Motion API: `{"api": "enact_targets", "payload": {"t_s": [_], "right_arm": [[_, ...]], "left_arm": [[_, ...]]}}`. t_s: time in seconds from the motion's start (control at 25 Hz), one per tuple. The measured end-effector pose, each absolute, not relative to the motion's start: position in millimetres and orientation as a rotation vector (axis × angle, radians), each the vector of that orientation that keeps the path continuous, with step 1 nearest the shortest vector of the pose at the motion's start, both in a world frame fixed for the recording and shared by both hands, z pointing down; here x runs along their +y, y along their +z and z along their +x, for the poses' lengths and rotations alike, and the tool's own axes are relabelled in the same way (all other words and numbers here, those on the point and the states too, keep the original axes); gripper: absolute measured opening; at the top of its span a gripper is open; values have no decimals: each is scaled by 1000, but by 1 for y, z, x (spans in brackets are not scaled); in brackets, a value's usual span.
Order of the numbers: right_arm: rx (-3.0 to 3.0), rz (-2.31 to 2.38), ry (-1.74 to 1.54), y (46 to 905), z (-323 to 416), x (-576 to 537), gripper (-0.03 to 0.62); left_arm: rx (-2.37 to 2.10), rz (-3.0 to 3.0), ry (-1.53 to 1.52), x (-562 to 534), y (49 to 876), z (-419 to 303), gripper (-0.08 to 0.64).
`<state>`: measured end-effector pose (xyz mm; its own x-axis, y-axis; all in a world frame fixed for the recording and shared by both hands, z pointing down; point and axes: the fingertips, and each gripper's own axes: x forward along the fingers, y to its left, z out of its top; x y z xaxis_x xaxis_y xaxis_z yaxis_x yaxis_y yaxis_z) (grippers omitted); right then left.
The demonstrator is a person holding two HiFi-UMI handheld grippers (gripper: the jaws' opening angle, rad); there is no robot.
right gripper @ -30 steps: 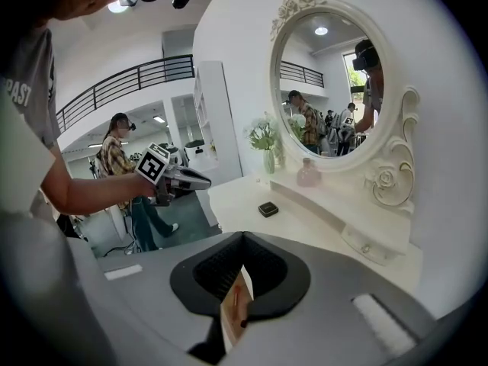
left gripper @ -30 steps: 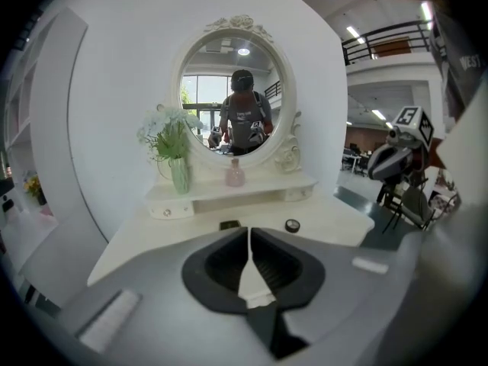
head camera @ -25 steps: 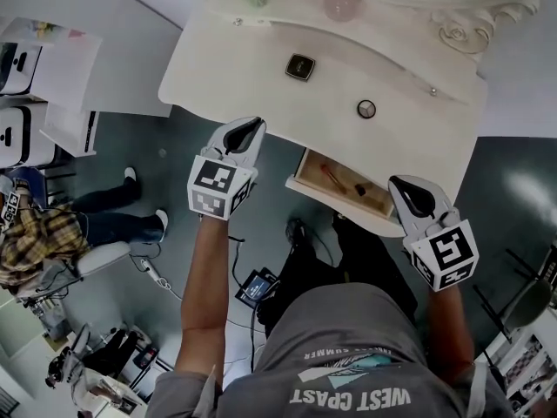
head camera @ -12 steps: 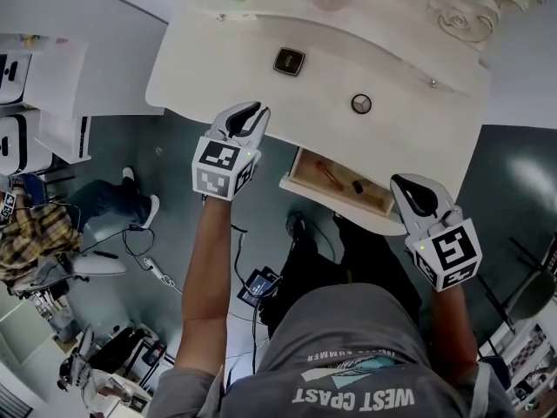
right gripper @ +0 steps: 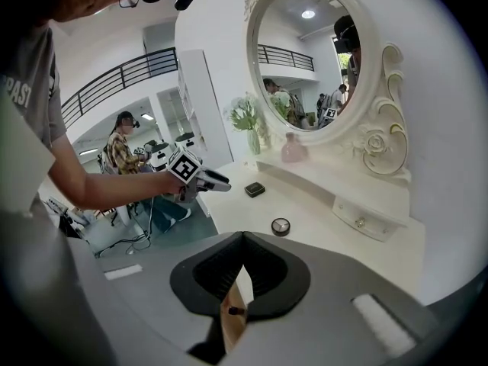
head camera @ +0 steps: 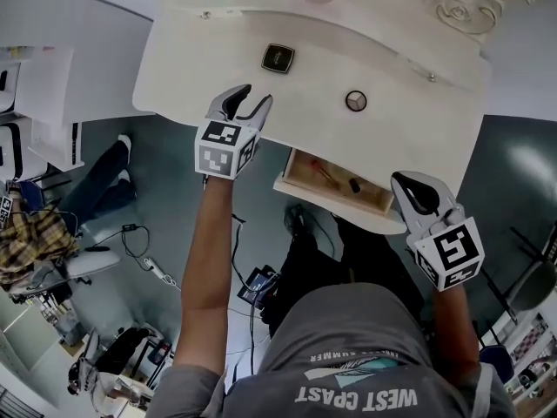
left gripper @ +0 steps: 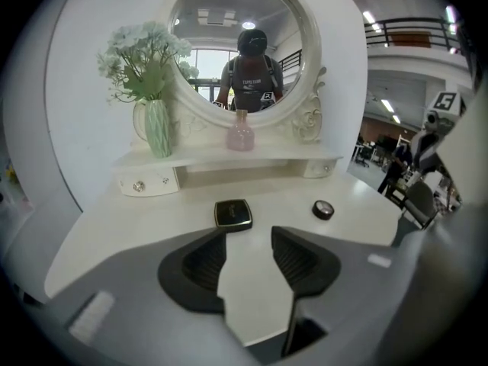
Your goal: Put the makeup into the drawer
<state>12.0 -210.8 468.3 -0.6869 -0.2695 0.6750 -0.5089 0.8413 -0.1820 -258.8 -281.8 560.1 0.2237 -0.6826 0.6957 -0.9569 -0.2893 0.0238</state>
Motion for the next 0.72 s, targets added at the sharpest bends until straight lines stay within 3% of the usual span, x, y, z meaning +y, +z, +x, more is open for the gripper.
{"api": "enact_targets", "payload": {"t_s": [0.4, 0.72], "right_arm": [[-2306, 609, 504, 484, 26, -223, 2], [-2280, 639, 537, 495, 32, -227, 2]], "left_arm": [[-1536, 1964, 835, -322, 598, -266, 369], [-1511, 1913, 885, -344, 619, -266, 374]]}}
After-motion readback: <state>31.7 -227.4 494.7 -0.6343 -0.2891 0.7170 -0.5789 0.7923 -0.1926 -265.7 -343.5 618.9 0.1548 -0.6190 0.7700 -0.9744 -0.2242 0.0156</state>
